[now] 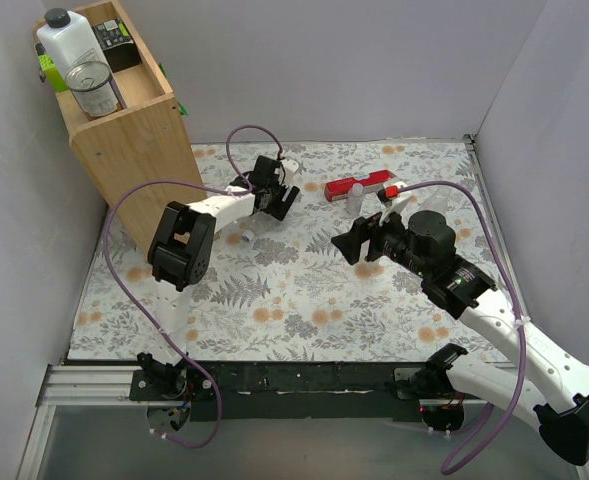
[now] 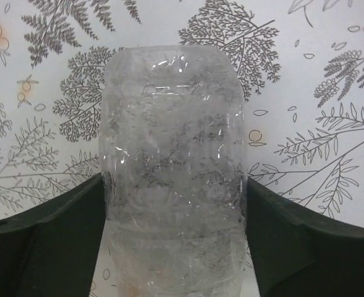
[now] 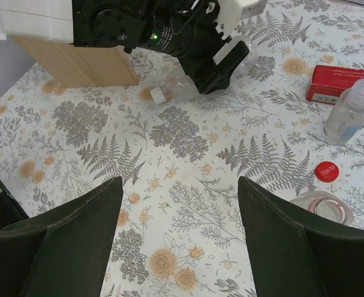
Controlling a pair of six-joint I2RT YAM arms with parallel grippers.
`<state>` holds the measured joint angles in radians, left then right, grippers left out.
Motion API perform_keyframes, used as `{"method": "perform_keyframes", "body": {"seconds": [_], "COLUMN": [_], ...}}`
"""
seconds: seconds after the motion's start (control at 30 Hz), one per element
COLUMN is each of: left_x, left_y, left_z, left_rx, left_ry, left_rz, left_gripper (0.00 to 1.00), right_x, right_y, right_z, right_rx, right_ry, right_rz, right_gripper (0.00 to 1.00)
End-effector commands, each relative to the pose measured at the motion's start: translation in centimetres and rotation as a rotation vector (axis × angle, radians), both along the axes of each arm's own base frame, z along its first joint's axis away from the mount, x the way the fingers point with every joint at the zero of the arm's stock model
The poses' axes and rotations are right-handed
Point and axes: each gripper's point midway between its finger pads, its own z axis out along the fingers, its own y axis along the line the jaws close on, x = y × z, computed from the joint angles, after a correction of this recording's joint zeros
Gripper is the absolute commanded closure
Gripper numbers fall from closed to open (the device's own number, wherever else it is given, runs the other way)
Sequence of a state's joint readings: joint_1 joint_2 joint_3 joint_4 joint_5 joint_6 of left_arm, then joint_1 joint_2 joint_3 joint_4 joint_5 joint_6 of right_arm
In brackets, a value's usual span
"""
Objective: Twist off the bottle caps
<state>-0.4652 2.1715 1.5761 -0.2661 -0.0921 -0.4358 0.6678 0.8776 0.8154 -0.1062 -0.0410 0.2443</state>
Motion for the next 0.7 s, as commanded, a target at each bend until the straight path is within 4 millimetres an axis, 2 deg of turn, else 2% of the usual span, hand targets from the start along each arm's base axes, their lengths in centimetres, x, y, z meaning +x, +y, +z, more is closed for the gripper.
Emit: {"method": "perform_keyframes", "body": {"seconds": [0.0,0.13,0.27,0.3,0.37,0.4,0.47,0.53,0.57,0.6,0.63,0.67], "left_x": [-1.5,-2.6,-4.1,-4.6,-5.3,-5.8,-6.7,-7.6,-8.4,-8.8,-9.5,-10.1], "left_y": [0.7,0.3,-1.2,-2.0,-2.6,-3.0,-3.6,-4.1,-4.0,-4.1,-4.2,-4.3], "left_z": [-0.9,-0.1,3.0,5.6,7.3,10.1,12.4,16.4,16.5,17.4,20.3,21.2], "left_rx": [-0.038,-0.11,-0.287,-0.359,-0.439,-0.514,-0.595,-0.702,-0.724,-0.756,-0.821,-0.853], "left_ry": [0.083,0.105,0.112,0.094,0.082,0.054,0.034,-0.013,-0.006,-0.015,-0.06,-0.066], "left_rz": [0.068,0.111,0.152,0.128,0.129,0.132,0.115,0.096,0.094,0.089,0.073,0.064], "left_gripper": [0.38,0.49,0.55,0.56,0.57,0.57,0.57,0.57,0.57,0.57,0.57,0.57], "right_x": [-0.2,-0.5,-1.1,-1.4,-1.8,-1.9,-2.3,-2.9,-3.1,-3.2,-3.4,-3.7], "right_y": [0.3,0.6,1.2,1.4,1.8,1.9,2.2,2.6,2.7,2.7,2.9,3.2], "right_z": [1.2,1.0,0.8,0.8,0.8,0.8,0.9,0.9,1.0,1.0,1.0,1.1], "right_rx": [0.035,0.035,0.038,0.04,0.042,0.045,0.046,0.051,0.053,0.057,0.061,0.073], "right_ry": [-0.013,-0.005,0.011,0.013,0.016,0.017,0.014,0.018,0.019,0.02,0.019,0.025], "right_rz": [0.013,0.037,0.073,0.088,0.106,0.108,0.117,0.133,0.132,0.133,0.137,0.138], "right_gripper": [0.19,0.22,0.26,0.26,0.28,0.28,0.29,0.29,0.29,0.3,0.3,0.3]}}
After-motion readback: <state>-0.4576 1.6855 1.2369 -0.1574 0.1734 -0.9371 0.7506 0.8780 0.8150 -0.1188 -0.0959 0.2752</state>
